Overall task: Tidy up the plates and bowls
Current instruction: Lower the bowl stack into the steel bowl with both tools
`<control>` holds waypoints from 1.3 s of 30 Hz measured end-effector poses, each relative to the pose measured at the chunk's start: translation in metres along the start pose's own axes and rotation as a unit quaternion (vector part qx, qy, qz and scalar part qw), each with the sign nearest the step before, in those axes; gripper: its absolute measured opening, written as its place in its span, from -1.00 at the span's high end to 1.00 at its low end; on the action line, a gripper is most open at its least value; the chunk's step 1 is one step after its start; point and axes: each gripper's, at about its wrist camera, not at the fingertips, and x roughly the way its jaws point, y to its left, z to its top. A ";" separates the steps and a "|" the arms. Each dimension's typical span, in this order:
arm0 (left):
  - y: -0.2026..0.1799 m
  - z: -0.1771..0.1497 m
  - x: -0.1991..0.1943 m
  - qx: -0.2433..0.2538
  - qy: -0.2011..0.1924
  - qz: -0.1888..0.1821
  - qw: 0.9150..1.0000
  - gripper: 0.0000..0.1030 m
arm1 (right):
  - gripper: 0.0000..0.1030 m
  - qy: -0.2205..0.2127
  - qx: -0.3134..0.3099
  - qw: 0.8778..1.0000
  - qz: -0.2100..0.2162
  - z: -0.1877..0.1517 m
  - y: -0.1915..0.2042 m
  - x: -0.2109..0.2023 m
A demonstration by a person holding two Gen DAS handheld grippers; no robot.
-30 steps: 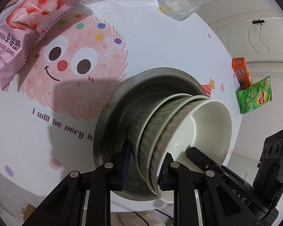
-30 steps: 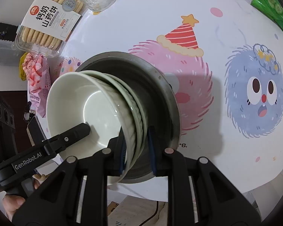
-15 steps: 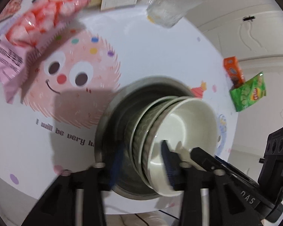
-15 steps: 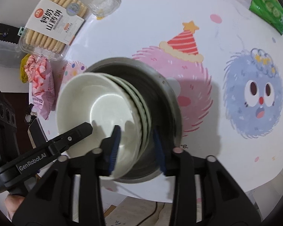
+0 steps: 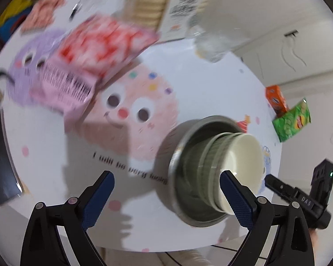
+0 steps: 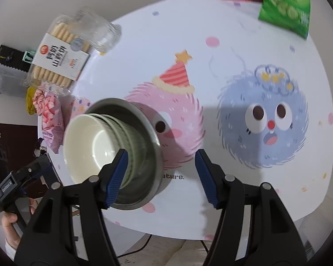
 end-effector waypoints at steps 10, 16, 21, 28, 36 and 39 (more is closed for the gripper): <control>0.027 0.005 0.040 -0.068 0.021 -0.026 0.997 -0.76 | -0.24 0.036 0.012 0.999 0.020 -0.003 -0.008 0.042; 0.019 0.013 0.049 -0.071 0.033 -0.054 0.995 -0.03 | -0.13 0.043 0.018 0.999 0.028 0.000 -0.008 0.052; 0.003 0.018 0.053 -0.059 0.042 -0.069 0.995 0.41 | 0.33 0.053 0.026 0.998 0.037 0.001 -0.008 0.059; 0.000 0.020 0.056 -0.065 0.050 -0.081 0.993 0.64 | 0.66 0.059 0.025 0.997 0.042 0.006 -0.003 0.064; -0.007 0.017 0.053 -0.040 0.035 -0.062 0.997 0.68 | 0.71 0.043 -0.030 0.999 0.008 0.002 0.006 0.059; -0.010 0.014 0.050 -0.030 0.029 -0.063 0.997 0.72 | 0.71 0.033 -0.051 0.998 -0.004 0.002 0.010 0.055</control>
